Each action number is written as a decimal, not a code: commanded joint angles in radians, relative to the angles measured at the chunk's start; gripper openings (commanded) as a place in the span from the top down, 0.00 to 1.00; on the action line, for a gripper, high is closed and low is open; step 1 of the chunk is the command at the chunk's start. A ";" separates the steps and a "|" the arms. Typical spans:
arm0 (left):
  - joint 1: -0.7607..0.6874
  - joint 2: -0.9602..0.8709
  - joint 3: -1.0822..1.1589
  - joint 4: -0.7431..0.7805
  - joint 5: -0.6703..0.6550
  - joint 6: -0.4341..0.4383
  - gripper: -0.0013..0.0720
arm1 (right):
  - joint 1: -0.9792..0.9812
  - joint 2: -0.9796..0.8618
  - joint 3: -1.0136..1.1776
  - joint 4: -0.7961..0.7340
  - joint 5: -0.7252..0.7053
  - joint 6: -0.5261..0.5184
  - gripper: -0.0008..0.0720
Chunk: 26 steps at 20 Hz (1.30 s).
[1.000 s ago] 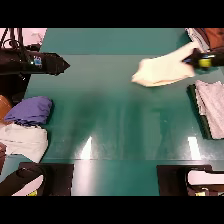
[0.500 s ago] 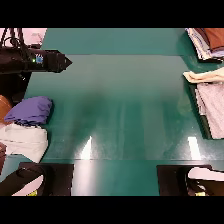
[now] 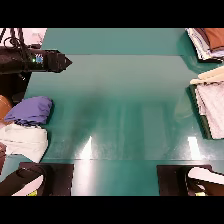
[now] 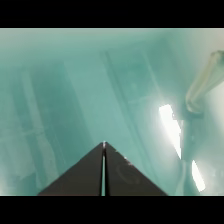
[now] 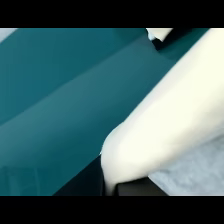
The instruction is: Fold the shirts.
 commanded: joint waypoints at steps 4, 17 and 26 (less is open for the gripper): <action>0.000 0.000 0.001 0.001 -0.016 0.020 0.95 | -0.092 0.206 -0.317 -0.161 0.093 0.041 0.97; 0.000 0.000 0.001 0.003 -0.049 0.046 0.95 | -0.303 0.487 -0.721 -0.200 0.064 0.040 0.06; 0.000 0.000 0.001 0.000 0.001 0.045 0.95 | 0.402 0.501 -0.621 -0.121 -0.031 0.039 0.51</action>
